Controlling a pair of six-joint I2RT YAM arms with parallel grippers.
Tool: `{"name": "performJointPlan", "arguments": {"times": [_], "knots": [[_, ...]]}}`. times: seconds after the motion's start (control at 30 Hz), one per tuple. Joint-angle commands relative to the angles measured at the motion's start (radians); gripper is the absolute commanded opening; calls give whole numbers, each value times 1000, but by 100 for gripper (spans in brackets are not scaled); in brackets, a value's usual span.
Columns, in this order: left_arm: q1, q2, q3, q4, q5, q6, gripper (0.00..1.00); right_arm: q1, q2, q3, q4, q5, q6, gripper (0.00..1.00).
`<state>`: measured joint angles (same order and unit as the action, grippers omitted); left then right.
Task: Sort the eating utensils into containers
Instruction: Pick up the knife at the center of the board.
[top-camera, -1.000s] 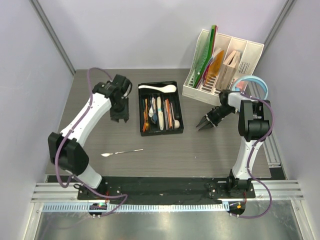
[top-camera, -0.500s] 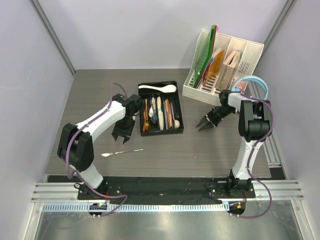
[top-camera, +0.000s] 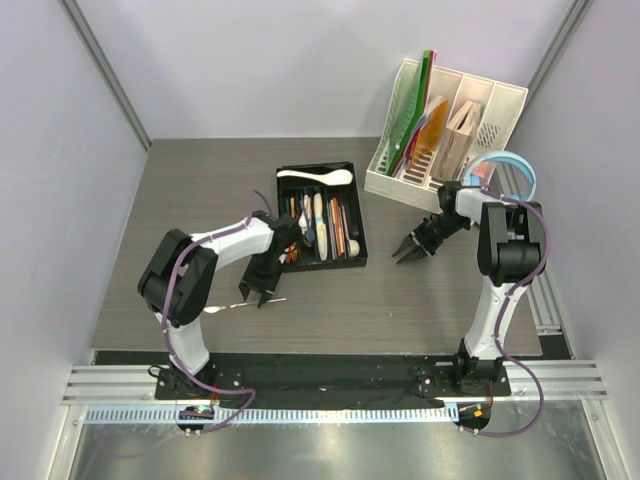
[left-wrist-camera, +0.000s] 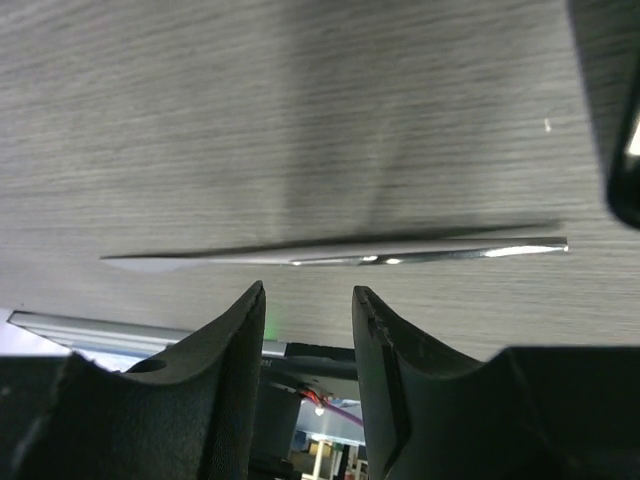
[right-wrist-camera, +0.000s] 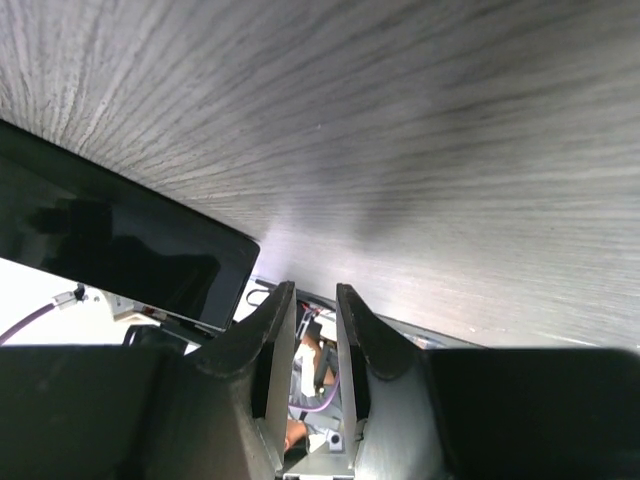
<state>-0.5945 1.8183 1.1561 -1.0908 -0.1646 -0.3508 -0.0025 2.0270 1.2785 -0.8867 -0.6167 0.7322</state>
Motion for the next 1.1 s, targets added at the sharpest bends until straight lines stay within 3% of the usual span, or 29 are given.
{"name": "performJointPlan", "arguments": {"times": [0.0,0.6,0.9,1.07], "knots": [[1,-13,-1,54,-4,41,41,30,24,-59,-64,-48,12,29],[2,-5,-122,147,46,-79,37,29,19,-53,-64,-46,15,29],[25,-42,-110,57,66,-165,23,30,16,-54,-67,-40,12,29],[27,-17,-119,37,73,-192,8,30,16,-56,-67,-38,7,29]]}}
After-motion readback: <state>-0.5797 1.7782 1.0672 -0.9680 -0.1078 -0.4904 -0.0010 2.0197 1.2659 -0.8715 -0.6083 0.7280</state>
